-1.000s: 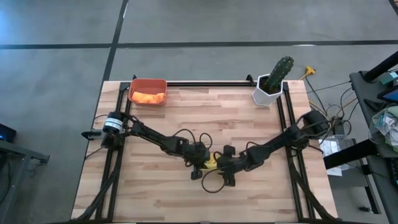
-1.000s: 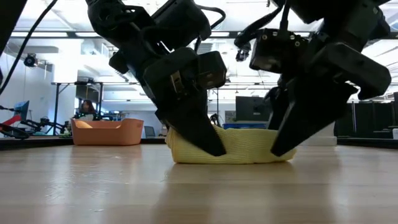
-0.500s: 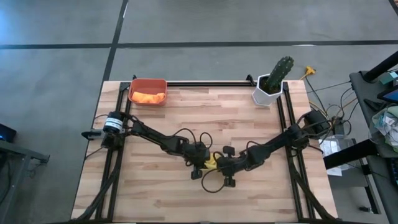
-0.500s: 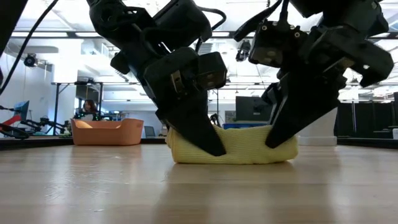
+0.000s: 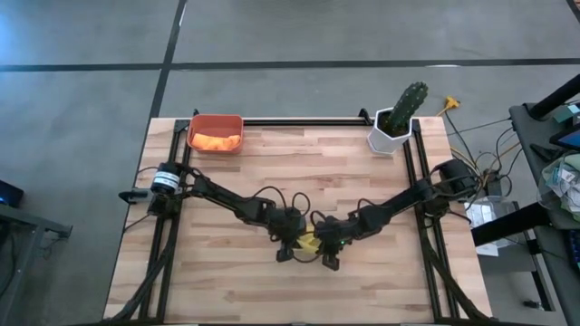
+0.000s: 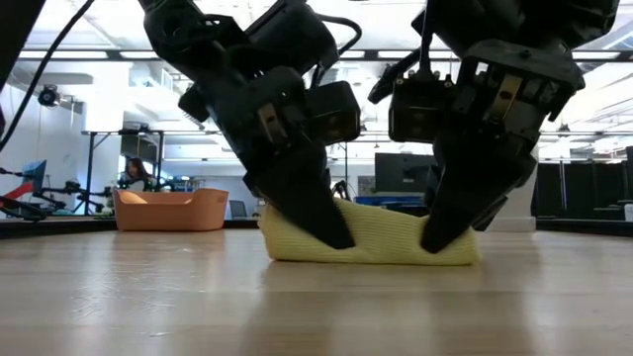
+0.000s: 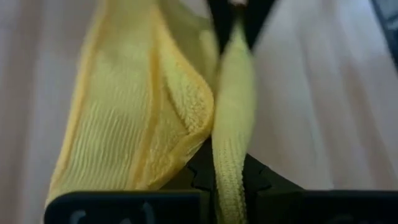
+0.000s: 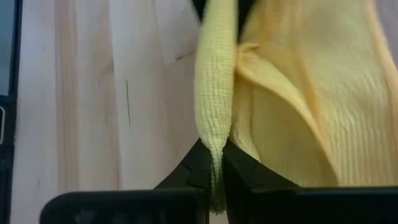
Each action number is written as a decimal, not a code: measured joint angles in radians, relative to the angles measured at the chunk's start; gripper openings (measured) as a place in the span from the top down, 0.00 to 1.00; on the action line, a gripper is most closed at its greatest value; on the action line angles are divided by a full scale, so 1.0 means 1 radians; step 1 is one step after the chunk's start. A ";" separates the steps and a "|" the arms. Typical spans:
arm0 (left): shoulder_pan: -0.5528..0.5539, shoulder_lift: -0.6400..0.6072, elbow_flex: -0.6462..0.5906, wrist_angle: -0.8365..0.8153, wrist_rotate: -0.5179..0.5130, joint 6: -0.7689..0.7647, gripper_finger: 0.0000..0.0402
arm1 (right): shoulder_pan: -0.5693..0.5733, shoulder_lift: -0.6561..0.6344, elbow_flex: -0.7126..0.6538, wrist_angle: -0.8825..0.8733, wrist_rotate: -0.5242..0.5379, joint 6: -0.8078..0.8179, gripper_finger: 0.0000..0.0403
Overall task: Roll microfiber towels into tight, uniform cylinder then place into a basket
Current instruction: Roll the yellow towel
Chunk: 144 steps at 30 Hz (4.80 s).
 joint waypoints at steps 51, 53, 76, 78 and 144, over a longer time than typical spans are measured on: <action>-0.084 -0.323 -0.172 0.012 -0.141 0.137 0.61 | -0.083 -0.005 -0.037 0.042 -0.171 0.048 0.97; -0.088 -0.322 -0.183 0.023 -0.140 0.143 0.59 | -0.083 -0.005 -0.037 0.042 -0.171 0.048 0.97; -0.184 -0.254 -0.242 0.240 -0.276 0.266 0.44 | -0.083 -0.006 -0.037 0.044 -0.173 0.056 0.97; -0.188 -0.238 -0.240 0.238 -0.294 0.266 0.44 | -0.083 -0.006 -0.037 0.043 -0.175 0.056 0.97; -0.245 -0.141 -0.257 0.326 -0.472 0.174 0.45 | -0.083 -0.006 -0.036 0.037 -0.212 0.058 0.97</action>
